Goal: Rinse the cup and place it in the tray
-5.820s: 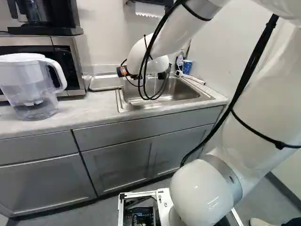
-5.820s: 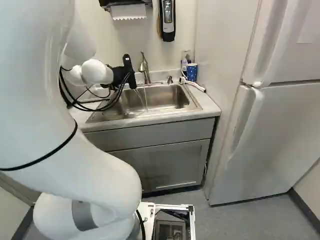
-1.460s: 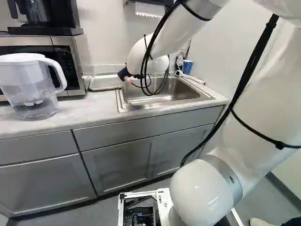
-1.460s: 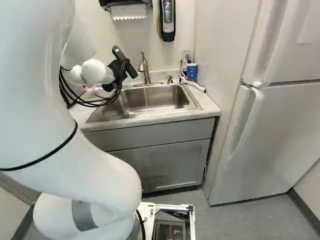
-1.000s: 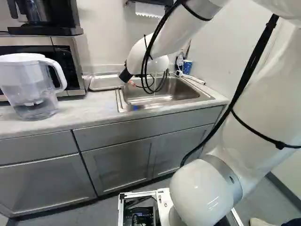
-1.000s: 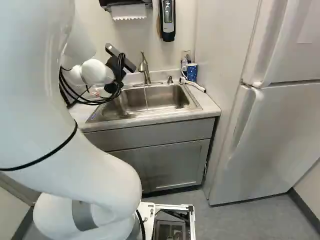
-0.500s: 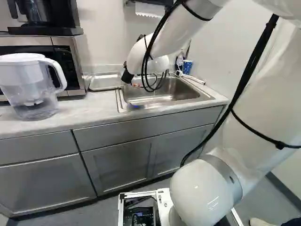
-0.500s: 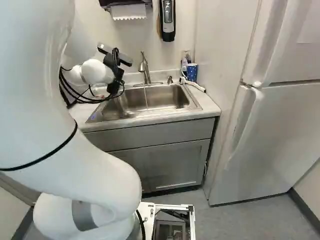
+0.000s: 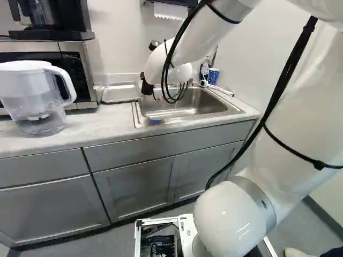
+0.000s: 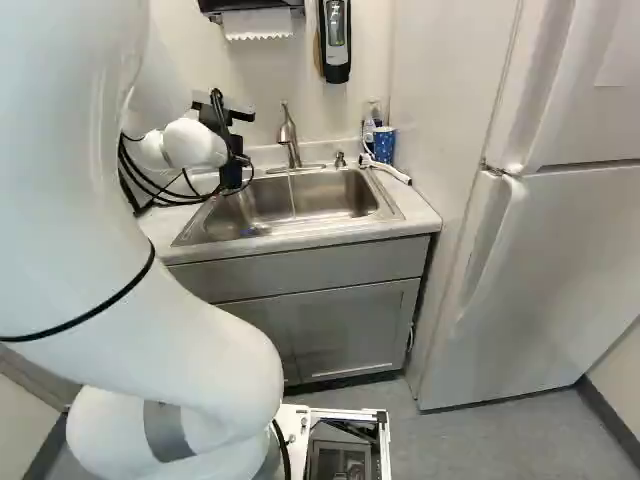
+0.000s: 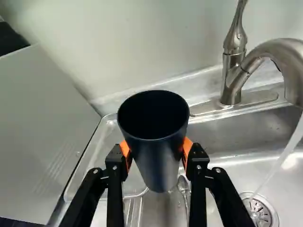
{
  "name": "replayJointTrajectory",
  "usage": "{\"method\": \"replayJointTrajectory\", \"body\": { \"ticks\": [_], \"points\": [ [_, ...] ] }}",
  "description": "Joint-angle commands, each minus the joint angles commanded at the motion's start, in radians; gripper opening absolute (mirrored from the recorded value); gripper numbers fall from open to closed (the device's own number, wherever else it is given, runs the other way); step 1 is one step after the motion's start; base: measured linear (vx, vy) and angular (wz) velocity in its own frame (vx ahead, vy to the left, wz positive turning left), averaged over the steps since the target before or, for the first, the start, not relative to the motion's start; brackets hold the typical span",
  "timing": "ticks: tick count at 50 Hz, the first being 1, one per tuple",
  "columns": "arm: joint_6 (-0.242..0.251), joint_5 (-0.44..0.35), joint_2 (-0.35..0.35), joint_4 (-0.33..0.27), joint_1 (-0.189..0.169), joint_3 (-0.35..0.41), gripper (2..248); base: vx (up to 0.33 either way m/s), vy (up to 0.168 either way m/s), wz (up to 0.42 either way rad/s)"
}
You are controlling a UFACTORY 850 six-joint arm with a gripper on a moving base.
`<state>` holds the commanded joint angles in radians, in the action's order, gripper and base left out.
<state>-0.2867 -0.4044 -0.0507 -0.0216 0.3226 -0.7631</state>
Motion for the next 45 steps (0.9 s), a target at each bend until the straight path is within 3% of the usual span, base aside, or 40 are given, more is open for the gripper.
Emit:
{"method": "replayJointTrajectory", "body": {
  "ticks": [24,45],
  "points": [
    [0.252,0.000,0.000,0.000,0.000,0.000,124,0.000,0.000,0.000],
    [0.252,0.000,0.056,0.000,0.025,-0.055,124,0.000,0.000,0.000]
  ]
}}
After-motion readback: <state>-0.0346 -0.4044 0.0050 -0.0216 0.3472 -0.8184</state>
